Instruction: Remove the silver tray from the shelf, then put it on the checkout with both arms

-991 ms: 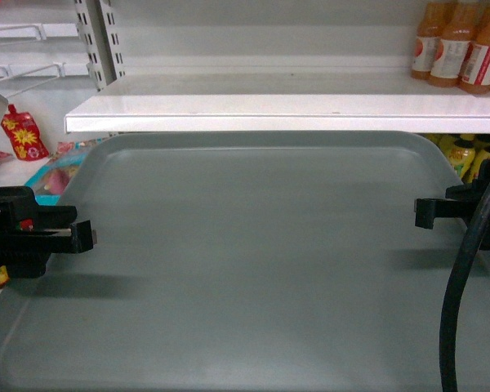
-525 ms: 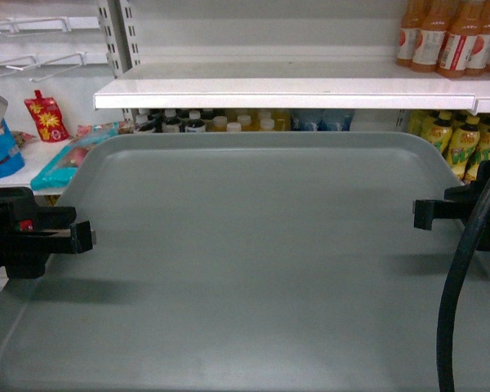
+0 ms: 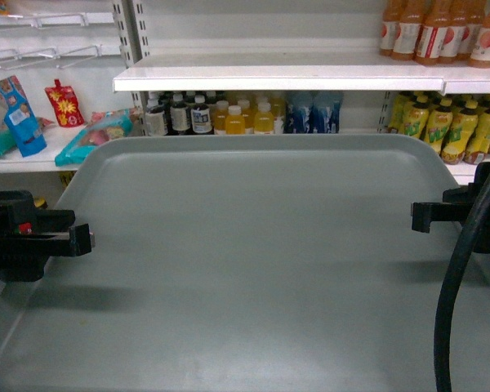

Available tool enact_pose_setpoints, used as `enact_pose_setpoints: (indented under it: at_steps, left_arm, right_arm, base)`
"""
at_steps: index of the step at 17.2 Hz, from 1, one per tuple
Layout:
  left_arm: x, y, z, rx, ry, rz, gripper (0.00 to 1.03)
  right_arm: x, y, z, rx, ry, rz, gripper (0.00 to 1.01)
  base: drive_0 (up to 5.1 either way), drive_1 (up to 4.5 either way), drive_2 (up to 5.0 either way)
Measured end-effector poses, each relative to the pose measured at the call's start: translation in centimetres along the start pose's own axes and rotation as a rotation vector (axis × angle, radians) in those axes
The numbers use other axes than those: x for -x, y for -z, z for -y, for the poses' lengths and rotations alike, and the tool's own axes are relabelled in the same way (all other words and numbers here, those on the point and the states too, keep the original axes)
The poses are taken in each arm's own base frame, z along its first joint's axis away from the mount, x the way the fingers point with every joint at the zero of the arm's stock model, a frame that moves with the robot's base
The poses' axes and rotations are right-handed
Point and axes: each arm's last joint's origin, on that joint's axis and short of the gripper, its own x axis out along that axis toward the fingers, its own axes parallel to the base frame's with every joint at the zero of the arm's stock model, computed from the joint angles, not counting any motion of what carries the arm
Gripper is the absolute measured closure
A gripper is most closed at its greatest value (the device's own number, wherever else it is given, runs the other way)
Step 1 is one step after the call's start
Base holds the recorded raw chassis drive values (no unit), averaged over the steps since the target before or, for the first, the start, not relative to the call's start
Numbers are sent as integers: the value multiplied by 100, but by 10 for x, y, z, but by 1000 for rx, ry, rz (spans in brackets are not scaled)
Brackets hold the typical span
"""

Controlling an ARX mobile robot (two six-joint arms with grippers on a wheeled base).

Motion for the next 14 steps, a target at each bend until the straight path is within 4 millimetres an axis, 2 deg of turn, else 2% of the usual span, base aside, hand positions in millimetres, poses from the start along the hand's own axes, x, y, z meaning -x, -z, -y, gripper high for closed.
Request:
enact_pose_setpoints:
  at_steps: [14]
  left_arm:
    - [0,0,0,0,-1,5,100]
  right_arm:
    - [0,0,0,-1,1,4,98]
  base:
    - [-4,-424,415]
